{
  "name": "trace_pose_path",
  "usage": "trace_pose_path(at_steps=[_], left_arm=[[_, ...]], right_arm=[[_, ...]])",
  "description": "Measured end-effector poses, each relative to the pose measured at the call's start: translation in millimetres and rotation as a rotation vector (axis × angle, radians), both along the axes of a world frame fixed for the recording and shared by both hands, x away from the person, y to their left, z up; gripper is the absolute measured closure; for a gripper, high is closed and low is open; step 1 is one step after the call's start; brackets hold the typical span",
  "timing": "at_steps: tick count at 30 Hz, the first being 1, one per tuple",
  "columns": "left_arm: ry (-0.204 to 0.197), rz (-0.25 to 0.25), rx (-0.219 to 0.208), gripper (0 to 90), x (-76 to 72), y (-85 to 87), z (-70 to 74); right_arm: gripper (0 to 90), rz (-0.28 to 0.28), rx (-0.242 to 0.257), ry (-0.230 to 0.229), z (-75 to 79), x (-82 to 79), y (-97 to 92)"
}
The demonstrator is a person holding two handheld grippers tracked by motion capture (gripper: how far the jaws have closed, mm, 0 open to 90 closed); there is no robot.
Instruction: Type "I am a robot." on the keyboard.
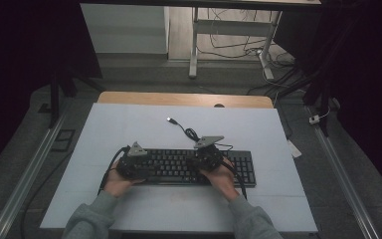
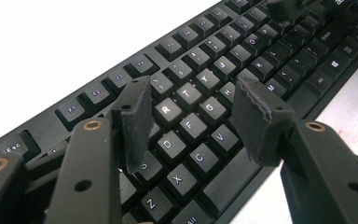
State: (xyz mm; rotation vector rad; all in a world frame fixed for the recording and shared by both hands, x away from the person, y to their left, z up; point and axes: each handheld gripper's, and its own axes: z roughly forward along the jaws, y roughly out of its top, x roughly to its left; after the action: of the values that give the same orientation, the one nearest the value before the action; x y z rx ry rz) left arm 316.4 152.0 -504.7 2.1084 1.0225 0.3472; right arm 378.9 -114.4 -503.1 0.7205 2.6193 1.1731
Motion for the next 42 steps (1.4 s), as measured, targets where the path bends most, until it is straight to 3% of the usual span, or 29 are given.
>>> trace_pose_path(at_steps=[22,27,35,42], left_arm=[[0.001,0.005,-0.003,46.8,-0.1,1.2,0.1],[-0.001,0.005,-0.003,46.8,-0.3,1.6,0.5],[0.0,0.011,-0.009,46.8,-0.1,2.9,0.4],[0.002,0.012,-0.006,46.5,0.2,3.1,0.0]], right_arm=[[89.9,0.007,-0.025,0.024,-12.2,6.6,17.9],[89.8,0.013,-0.022,0.005,-8.1,3.5,17.9],[89.8,-0.003,0.047,-0.005,2.1,0.7,5.5],[89.7,-0.016,0.049,-0.01,4.6,-5.3,-11.9]])
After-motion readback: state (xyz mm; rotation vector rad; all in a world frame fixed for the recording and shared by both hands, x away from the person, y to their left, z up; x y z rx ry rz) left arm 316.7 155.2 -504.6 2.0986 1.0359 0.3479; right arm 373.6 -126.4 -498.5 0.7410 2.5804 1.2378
